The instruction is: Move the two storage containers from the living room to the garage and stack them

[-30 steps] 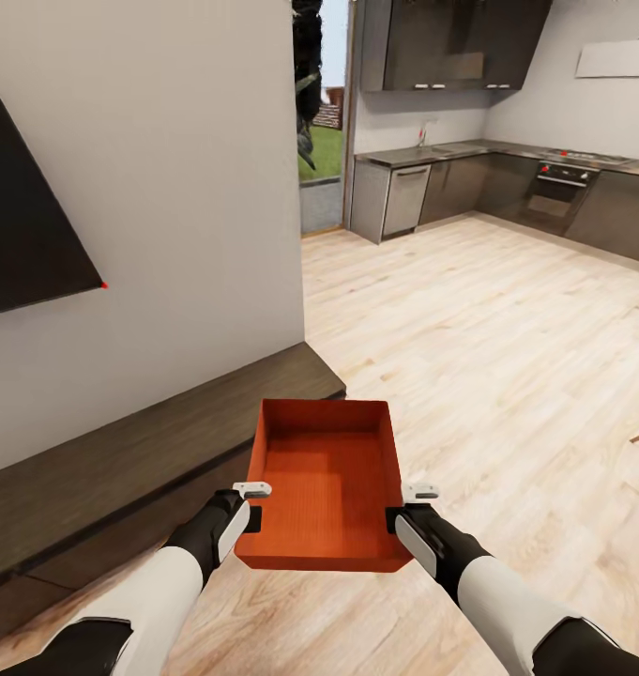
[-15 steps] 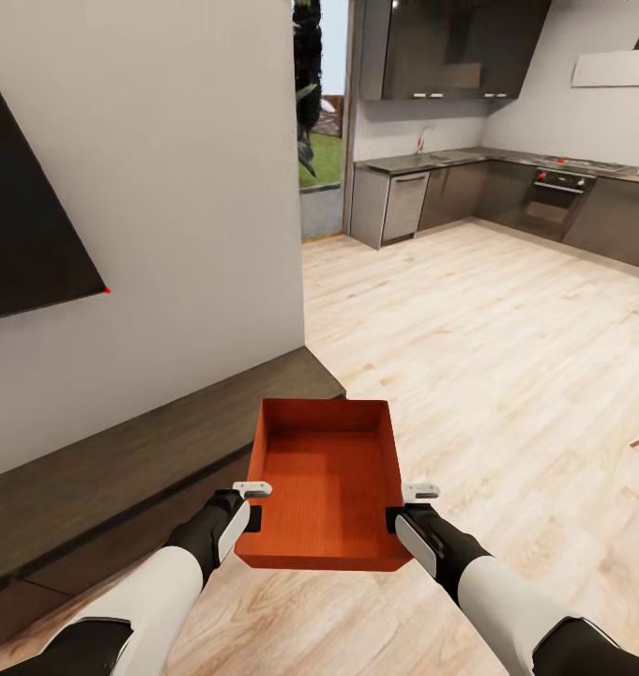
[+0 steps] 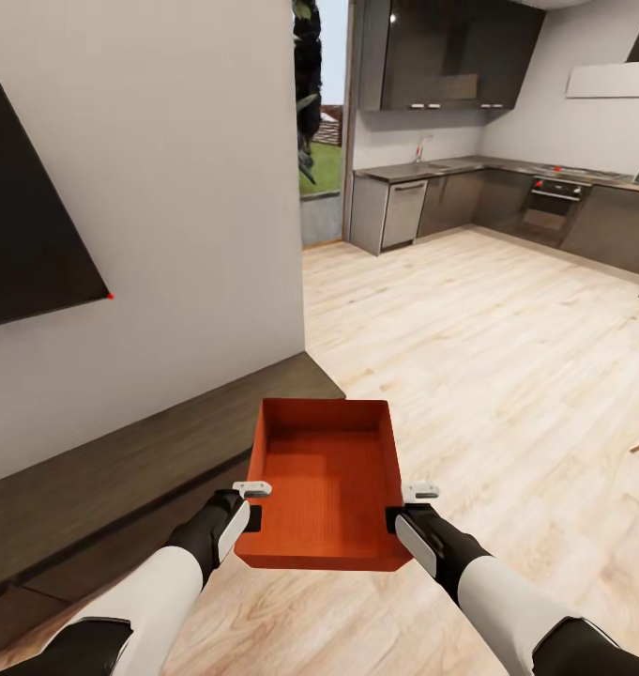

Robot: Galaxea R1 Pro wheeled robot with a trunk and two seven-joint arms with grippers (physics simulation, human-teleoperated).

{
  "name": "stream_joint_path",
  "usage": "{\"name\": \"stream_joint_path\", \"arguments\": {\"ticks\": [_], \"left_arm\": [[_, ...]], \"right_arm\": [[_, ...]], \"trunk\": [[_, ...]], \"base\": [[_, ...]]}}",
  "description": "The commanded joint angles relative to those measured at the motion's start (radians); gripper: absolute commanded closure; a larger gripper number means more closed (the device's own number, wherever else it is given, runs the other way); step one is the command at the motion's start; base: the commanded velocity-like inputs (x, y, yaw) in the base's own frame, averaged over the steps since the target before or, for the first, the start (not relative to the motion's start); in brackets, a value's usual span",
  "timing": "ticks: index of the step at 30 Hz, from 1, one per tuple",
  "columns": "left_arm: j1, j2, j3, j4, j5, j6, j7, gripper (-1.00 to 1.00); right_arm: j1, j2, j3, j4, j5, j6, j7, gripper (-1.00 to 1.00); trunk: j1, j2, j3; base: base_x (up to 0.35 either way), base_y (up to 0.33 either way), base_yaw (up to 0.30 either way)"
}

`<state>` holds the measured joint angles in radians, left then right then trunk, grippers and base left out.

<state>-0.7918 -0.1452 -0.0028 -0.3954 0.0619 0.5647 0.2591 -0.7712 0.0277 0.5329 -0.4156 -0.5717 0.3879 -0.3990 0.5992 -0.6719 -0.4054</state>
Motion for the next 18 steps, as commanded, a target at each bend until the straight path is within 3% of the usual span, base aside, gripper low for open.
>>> {"name": "stream_joint_path", "arguments": {"ticks": [1,18], "left_arm": [[0.000,0.001,-0.006,0.015,-0.025,0.012,0.022,1.00],[0.000,0.001,-0.006,0.015,-0.025,0.012,0.022,1.00]], "right_arm": [[-0.002,-0.002,0.004,-0.003,0.026,-0.035,-0.011,1.00],[-0.002,-0.002,0.004,-0.003,0.026,-0.035,-0.011,1.00]], "trunk": [[0.000,-0.001,0.000],[0.000,-0.001,0.027]], "base": [[0.000,0.000,0.000],[0.000,0.000,0.000]]}}
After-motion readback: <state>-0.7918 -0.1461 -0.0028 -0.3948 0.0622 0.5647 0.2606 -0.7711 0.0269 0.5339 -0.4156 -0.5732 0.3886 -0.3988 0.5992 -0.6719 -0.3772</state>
